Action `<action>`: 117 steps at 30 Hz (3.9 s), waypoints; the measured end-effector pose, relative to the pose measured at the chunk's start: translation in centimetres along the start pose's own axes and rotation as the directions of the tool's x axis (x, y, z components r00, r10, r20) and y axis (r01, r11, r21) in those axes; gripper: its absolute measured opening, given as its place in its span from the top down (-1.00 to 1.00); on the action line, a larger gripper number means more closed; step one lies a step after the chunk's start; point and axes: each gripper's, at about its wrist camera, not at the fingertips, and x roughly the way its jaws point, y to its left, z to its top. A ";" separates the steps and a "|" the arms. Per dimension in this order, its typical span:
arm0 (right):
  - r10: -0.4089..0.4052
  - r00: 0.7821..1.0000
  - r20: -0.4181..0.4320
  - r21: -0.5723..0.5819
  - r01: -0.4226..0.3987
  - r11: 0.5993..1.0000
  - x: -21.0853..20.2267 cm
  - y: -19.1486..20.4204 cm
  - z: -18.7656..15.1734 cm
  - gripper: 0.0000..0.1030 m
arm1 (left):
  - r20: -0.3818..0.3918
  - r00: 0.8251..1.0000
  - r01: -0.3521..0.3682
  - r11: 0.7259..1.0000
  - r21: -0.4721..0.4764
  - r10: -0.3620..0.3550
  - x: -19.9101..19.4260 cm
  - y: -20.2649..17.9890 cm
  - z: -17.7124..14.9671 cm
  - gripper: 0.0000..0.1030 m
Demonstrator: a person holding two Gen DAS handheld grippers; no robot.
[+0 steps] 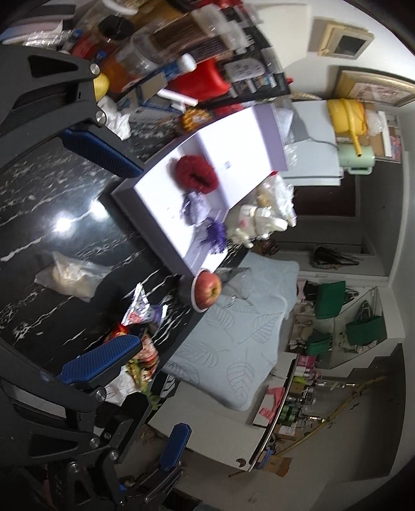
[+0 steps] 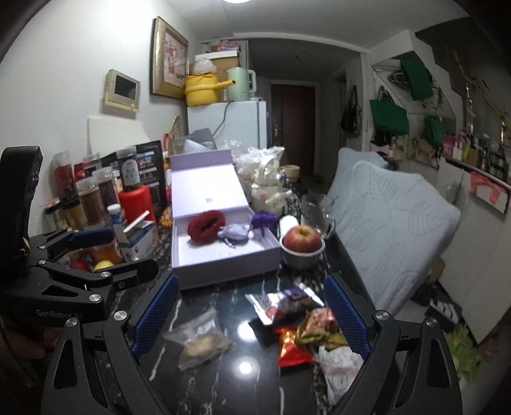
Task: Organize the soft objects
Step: 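Withdraw both grippers from the box back over the table, then grasp the clear zip bag with the left gripper while the right grasps the white snack bag, then lift both bags and carry them toward the gift box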
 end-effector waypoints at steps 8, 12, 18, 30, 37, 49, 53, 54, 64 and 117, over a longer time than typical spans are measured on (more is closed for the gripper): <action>0.012 0.999 -0.031 0.021 -0.011 1.000 0.8 -0.6 -3.1 -0.81 | -0.057 0.997 0.060 0.998 0.020 -0.059 1.9 -1.1 -2.8 -0.95; 0.022 0.998 -0.058 0.049 -0.019 0.999 1.7 -1.3 -4.5 -0.81 | -0.089 0.994 0.066 0.997 0.035 -0.063 3.2 -1.6 -3.9 -0.95; 0.023 0.996 -0.084 0.075 -0.017 0.997 3.0 -2.4 -6.3 -0.81 | -0.164 0.981 0.107 0.994 0.020 -0.103 5.9 -1.8 -5.6 -0.95; -0.024 0.993 -0.118 0.064 0.032 0.997 4.8 -4.0 -8.3 -0.81 | -0.292 0.950 0.121 0.993 0.017 -0.111 11.1 -1.9 -8.3 -0.93; -0.015 0.993 -0.120 0.134 0.032 0.991 5.5 -5.8 -8.3 -0.81 | -0.344 0.926 0.156 0.987 -0.028 -0.156 13.1 -1.6 -9.1 -0.28; -0.124 0.985 -0.116 0.109 0.136 0.985 5.1 -7.8 -8.6 -0.82 | -0.323 0.931 0.188 0.982 0.023 -0.171 13.2 -3.6 -8.3 0.23; -0.129 0.985 -0.116 0.144 0.145 0.979 4.8 -9.2 -8.9 -0.91 | -0.301 0.933 0.214 0.977 0.022 -0.198 12.3 -4.4 -7.1 0.24; -0.131 0.985 -0.116 0.151 0.148 0.977 4.7 -9.5 -9.0 -0.91 | -0.295 0.934 0.220 0.975 0.021 -0.204 12.0 -4.5 -6.8 0.24; -0.139 0.972 -0.192 0.156 0.170 0.973 6.1 -12.2 -10.3 -0.99 | -0.290 0.923 0.275 0.961 0.032 -0.254 12.4 -7.0 -5.3 0.24; -0.032 0.970 -0.240 0.110 0.059 0.992 3.3 -10.4 -12.7 -0.43 | -0.279 0.930 0.246 0.969 -0.008 -0.238 8.8 -7.1 -7.5 0.23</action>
